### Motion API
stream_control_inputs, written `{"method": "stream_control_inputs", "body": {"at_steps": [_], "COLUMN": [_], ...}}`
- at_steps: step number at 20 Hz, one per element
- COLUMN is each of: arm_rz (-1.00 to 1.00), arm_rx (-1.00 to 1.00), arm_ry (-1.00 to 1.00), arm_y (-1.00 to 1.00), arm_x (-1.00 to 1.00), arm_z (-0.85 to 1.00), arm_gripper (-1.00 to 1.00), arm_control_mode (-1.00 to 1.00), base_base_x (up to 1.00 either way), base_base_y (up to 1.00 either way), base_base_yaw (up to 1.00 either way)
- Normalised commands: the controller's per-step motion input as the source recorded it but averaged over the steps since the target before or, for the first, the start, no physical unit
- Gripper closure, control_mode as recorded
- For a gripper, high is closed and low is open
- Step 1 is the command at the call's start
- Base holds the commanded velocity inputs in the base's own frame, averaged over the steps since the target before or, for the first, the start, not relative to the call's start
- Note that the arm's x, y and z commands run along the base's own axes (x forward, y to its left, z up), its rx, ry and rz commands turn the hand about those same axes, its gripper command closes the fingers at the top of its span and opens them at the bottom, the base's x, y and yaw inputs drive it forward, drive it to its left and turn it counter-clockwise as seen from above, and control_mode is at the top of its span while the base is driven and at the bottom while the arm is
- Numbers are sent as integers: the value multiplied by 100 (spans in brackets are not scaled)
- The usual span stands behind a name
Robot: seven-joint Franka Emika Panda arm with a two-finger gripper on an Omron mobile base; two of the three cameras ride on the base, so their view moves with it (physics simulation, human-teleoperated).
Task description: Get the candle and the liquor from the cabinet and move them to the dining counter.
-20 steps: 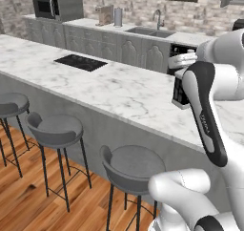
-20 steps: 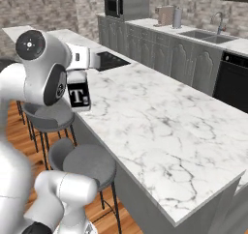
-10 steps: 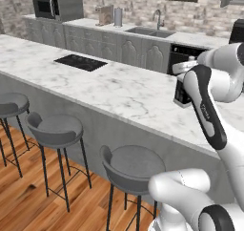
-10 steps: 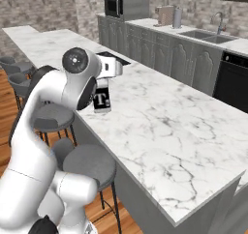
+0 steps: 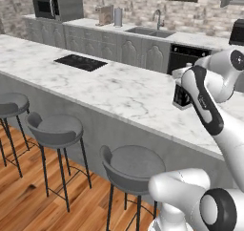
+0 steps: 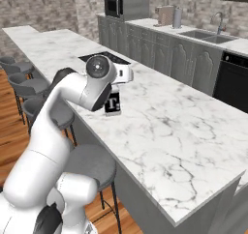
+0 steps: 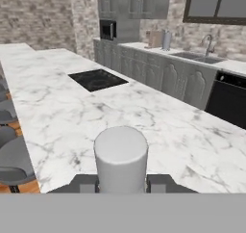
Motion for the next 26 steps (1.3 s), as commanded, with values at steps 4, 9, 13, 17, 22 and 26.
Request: {"method": "stream_control_inputs", "body": {"at_steps": [4, 9, 13, 17, 22, 26], "arm_rz": [2, 2, 2, 0, 0, 0], "arm_rx": [0, 0, 0, 0, 0, 0], "arm_ry": [2, 0, 0, 3, 6, 7], "arm_y": [-1, -2, -1, -1, -10, -12], "arm_x": [22, 16, 14, 20, 27, 36], "arm_z": [-38, -35, -34, -28, -18, -14], "arm_gripper": [100, 100, 100, 100, 100, 100], "arm_control_mode": [-100, -100, -100, -100, -100, -100], "base_base_x": [0, 0, 0, 0, 0, 0], "base_base_y": [0, 0, 0, 0, 0, 0], "base_base_yaw": [0, 0, 0, 0, 0, 0]}}
